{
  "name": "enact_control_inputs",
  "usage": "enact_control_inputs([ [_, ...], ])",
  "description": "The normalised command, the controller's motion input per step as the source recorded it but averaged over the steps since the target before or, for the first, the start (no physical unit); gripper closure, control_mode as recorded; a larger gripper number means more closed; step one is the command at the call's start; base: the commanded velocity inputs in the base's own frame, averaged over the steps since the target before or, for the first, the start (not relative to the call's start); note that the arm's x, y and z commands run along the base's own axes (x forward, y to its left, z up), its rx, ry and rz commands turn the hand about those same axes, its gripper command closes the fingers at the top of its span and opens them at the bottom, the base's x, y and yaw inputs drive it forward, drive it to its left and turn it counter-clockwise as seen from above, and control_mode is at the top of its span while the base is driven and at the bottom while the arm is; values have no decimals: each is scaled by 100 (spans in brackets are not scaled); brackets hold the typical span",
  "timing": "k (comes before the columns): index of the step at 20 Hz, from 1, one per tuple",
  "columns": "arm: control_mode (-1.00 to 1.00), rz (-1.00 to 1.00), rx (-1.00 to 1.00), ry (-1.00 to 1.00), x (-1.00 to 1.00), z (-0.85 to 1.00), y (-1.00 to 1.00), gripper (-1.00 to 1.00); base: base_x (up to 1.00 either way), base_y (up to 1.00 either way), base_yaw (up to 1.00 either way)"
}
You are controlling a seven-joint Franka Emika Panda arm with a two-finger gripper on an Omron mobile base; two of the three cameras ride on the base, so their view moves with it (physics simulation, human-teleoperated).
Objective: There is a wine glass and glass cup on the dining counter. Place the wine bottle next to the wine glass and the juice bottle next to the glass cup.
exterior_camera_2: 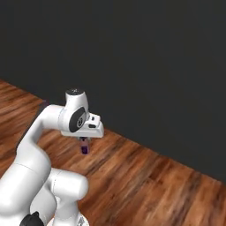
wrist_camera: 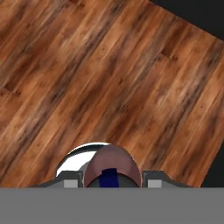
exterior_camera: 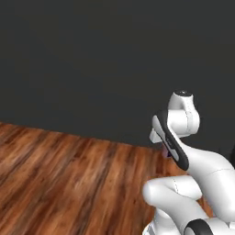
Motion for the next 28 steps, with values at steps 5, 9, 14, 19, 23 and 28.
enact_control_inputs([
  [5, 100, 0, 0, 0, 0, 0, 0, 100, 69, -6, 56],
  [9, 100, 0, 0, 0, 0, 0, 0, 100, 65, -7, 60],
  [14, 100, 0, 0, 0, 0, 0, 0, 100, 62, -7, 62],
  [19, 100, 0, 0, 0, 0, 0, 0, 100, 68, -9, 54],
  [23, 100, 0, 0, 0, 0, 0, 0, 100, 70, -10, 52],
  [28, 100, 0, 0, 0, 0, 0, 0, 100, 75, -13, 42],
])
